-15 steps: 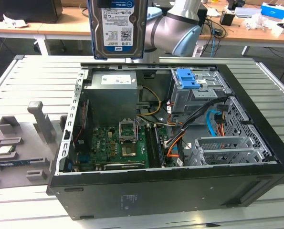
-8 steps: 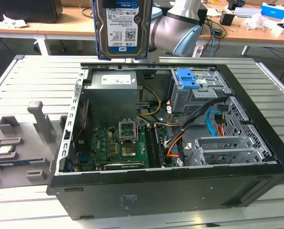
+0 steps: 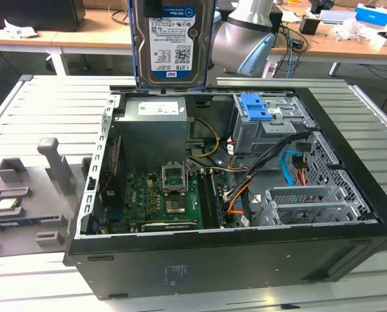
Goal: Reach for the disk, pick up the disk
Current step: 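Pick up the disk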
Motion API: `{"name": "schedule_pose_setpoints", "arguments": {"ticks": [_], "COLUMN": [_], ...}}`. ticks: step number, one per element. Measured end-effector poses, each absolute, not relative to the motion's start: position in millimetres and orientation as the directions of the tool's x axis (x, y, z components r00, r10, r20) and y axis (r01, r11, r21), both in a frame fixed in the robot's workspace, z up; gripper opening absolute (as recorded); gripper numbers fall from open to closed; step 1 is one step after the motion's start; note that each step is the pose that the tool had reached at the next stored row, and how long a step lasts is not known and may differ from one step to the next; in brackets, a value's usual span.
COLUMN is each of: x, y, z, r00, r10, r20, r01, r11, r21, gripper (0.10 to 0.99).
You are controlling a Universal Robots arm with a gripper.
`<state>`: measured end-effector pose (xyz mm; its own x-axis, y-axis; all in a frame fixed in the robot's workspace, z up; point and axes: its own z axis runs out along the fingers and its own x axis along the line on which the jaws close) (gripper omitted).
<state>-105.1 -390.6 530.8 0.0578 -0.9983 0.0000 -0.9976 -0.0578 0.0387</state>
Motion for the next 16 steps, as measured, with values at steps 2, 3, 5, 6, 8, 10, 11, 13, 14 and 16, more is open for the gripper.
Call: {"name": "schedule_pose_setpoints", "arguments": {"ticks": [2, 3, 5, 6, 8, 10, 11, 13, 14, 16], "x": [-104, -104, -102, -102, -101, -99, -99, -98, -98, -97], "y": [-397, -399, -407, -412, -420, -428, -431, -435, -437, -441], "z": [531, 531, 531, 531, 531, 531, 531, 531, 531, 531], "r00": [0.058, 0.058, 0.058, 0.058, 0.058, 0.058, 0.058, 0.058, 0.058, 0.058], "r10": [-0.998, -0.998, -0.998, -0.998, -0.998, -0.998, -0.998, -0.998, -0.998, -0.998], "r20": [0.0, 0.0, 0.0, 0.0, 0.0, 0.0, 0.0, 0.0, 0.0, 0.0], "r01": [-0.998, -0.998, -0.998, -0.998, -0.998, -0.998, -0.998, -0.998, -0.998, -0.998], "r11": [-0.058, -0.058, -0.058, -0.058, -0.058, -0.058, -0.058, -0.058, -0.058, -0.058], "r21": [0.039, 0.039, 0.039, 0.039, 0.039, 0.039, 0.039, 0.039, 0.039, 0.039], "gripper": [0.369, 0.369, 0.369, 0.369, 0.369, 0.369, 0.369, 0.369, 0.369, 0.369]}}
